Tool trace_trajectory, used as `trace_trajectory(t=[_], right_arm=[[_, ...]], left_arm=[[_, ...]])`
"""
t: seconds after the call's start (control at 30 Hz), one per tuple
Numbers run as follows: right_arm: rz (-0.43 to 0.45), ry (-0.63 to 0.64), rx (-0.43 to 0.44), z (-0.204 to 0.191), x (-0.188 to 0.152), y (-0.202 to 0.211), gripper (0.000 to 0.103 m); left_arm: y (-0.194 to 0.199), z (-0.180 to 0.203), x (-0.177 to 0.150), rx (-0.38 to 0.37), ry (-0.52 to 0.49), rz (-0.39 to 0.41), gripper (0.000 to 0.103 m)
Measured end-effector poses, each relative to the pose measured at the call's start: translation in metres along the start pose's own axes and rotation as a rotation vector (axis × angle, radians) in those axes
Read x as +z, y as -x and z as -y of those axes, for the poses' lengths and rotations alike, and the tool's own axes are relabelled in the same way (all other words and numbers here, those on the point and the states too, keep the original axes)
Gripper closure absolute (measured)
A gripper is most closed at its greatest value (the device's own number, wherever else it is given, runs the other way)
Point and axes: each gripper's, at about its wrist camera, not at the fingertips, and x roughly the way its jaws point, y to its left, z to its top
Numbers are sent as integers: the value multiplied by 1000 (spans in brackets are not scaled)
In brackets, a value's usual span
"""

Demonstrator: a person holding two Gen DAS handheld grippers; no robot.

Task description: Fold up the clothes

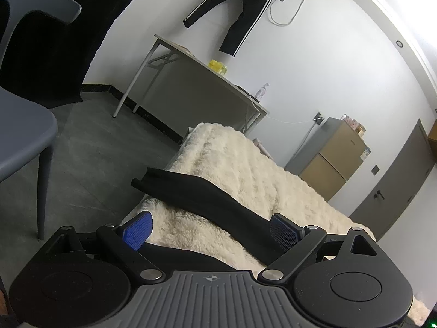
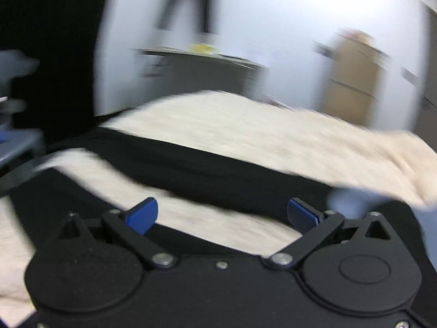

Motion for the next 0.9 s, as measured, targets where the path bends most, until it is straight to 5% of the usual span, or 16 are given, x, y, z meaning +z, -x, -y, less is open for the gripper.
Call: trace_trajectory(t=[0.1, 0.37, 0.7, 0.9], right_arm=[[14, -88, -98, 21, -9, 3, 0], [15, -14, -18, -21, -24, -1, 0], [-4, 146, 378, -93, -19, 12, 0], [94, 174, 413, -92, 0, 25, 0]], left_arm=[[0, 0, -1, 0, -4, -2, 13], [3, -1, 0, 7, 6, 15, 13], [4, -5, 2, 7, 28, 15, 13], [5, -5, 2, 9, 30, 15, 13]])
